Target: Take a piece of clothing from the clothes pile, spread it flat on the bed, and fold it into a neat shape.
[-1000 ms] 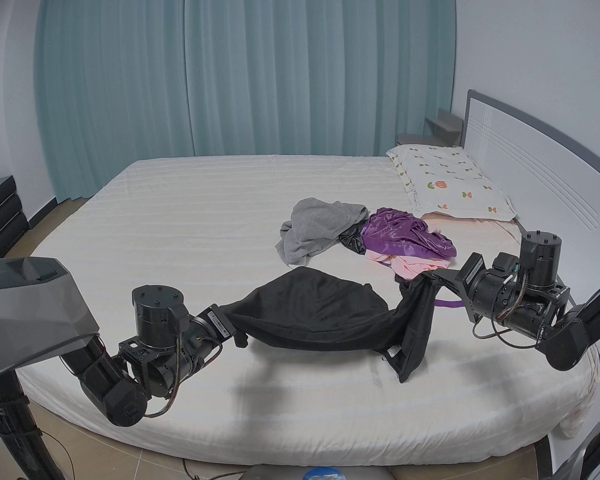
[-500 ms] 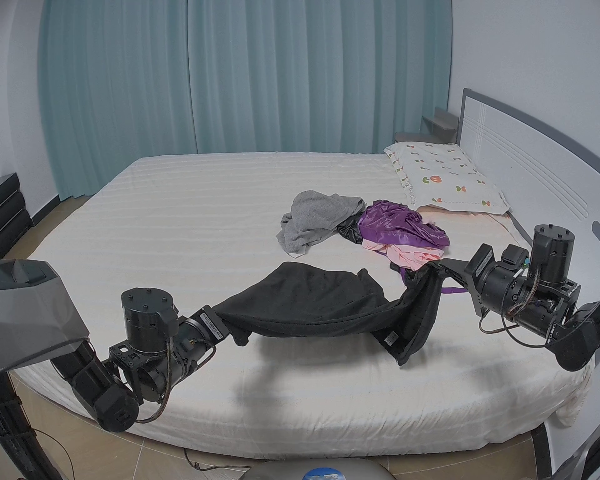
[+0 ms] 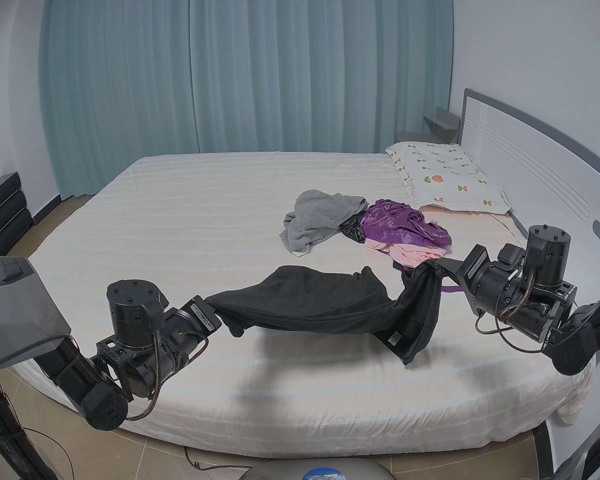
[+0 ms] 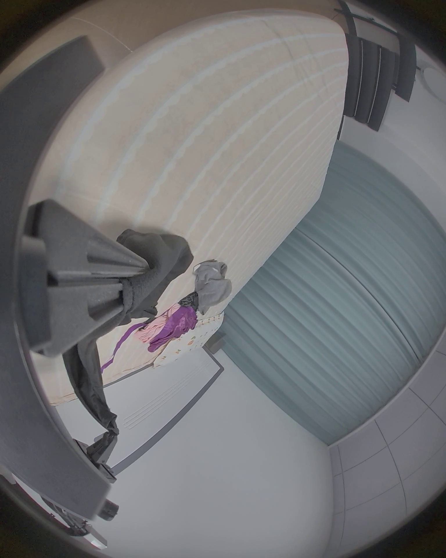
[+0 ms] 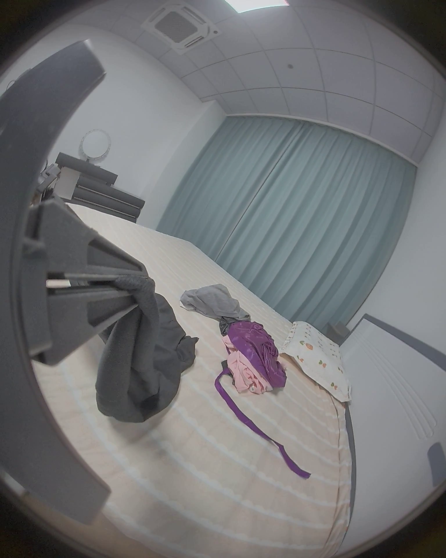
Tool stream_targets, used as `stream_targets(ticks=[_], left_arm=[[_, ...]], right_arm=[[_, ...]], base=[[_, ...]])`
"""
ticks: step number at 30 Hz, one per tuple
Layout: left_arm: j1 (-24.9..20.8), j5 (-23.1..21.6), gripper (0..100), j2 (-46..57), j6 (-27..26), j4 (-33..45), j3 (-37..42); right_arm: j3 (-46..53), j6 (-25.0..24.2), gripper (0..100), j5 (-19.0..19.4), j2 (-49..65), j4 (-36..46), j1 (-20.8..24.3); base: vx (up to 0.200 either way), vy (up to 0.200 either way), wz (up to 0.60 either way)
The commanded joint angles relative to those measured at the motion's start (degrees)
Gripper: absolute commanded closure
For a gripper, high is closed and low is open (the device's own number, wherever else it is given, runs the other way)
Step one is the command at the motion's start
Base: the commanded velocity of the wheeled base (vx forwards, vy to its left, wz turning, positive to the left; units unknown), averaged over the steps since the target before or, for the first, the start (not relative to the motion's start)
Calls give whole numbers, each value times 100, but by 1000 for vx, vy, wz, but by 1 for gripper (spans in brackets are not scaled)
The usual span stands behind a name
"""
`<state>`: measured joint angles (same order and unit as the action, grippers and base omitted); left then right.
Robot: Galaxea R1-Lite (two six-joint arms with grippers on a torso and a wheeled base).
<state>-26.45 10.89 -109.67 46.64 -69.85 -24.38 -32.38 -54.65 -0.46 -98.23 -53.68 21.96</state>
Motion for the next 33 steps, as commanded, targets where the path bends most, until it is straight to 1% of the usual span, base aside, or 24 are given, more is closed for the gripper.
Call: stream_targets(ticks=[1,5,7,9,12,21,29,33], left_arm=[[-9,1,100,156,3,7,12],[0,1,100,253,3,24,12],[0,1,100,323,3,33,21],[0,1,100,367,-6,33,30],[-9,1,100,402,-6,33,56],[0,1,100,490,-6,51,74],[0,10,100,648,-23,68,179],[9,10,100,719,-41,77,188]], right_arm=[[-40,121,100,-103,-161,-29,125],[-32,200,100,-191,-232,-284,186],[-40,332,100,-253,-293,-600,204],[-49,455,100,-253,-302,-679,239],[-313,666,100,-270,-293,-635,292],[-436,719,100,-270,-214,-671,345],[-550,1062,100,-296,-161,-697,380],[-577,1053,100,-296,-188,-697,459]], base=[[0,200,0],[0,200,0],[0,200,0],[0,200,0],[0,200,0],[0,200,0],[0,200,0],[0,200,0]])
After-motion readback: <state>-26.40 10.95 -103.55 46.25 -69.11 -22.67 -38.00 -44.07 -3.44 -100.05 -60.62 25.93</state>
